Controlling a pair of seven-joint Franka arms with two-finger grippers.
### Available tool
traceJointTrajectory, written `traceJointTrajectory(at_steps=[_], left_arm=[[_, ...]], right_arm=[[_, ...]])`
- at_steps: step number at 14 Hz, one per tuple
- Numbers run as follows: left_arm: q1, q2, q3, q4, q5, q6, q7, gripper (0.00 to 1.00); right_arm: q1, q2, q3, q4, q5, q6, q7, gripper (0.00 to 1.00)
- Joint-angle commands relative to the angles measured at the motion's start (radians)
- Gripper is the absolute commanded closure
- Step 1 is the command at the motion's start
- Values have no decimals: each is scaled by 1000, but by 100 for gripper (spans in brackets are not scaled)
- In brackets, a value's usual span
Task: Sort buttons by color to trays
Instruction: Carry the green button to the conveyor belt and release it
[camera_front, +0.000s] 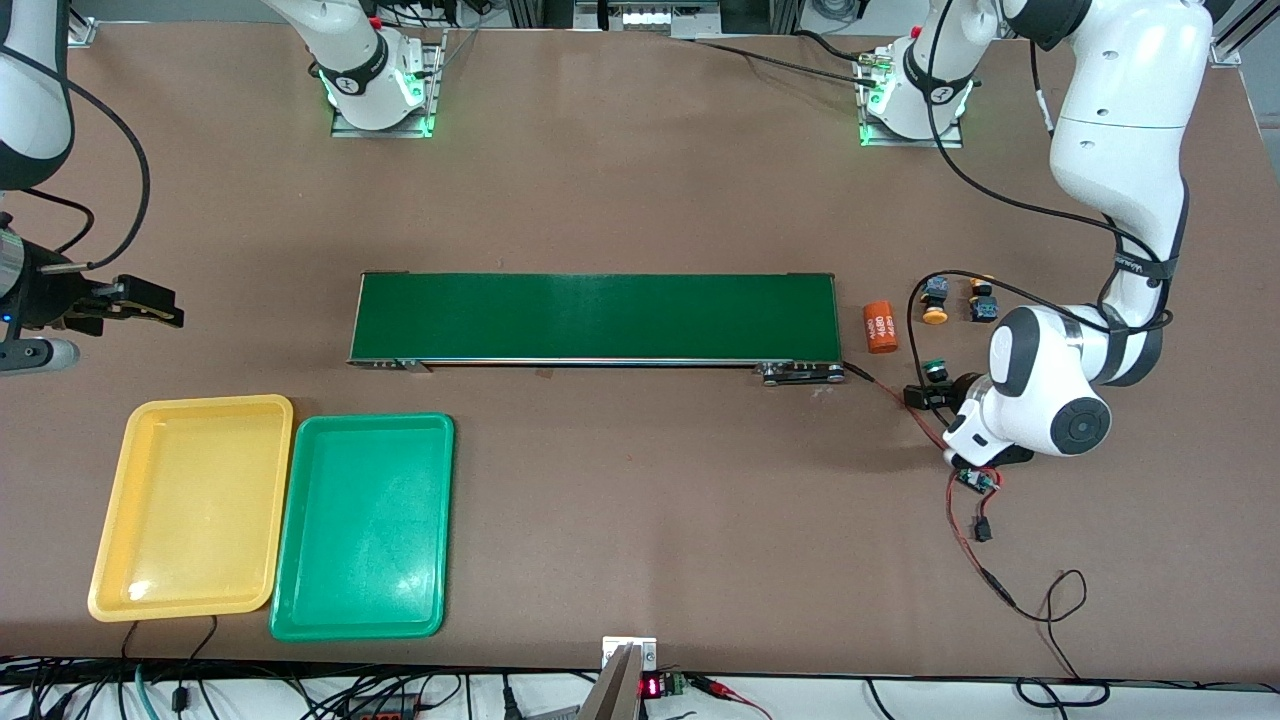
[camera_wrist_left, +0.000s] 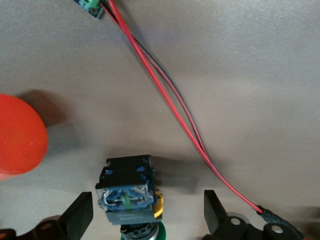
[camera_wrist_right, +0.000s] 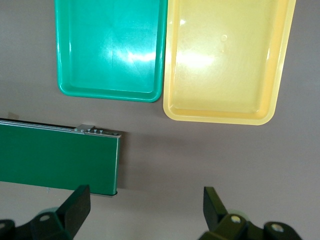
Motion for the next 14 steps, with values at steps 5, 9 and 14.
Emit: traceJointTrajectory(at_steps=[5,9,14], left_arm=[[19,-16,-3,-2,-14,-37,30,78],[7,-68,-4,13,-12,-89,56,98],[4,-168,-91,100,-12,-190,54,98]], right_arm=[[-2,-2,4,-13,14,-35,-14,0],[-2,-1,4,-14,14,-54,-13,0],[-3,5,4,-16,16,-87,-14,0]])
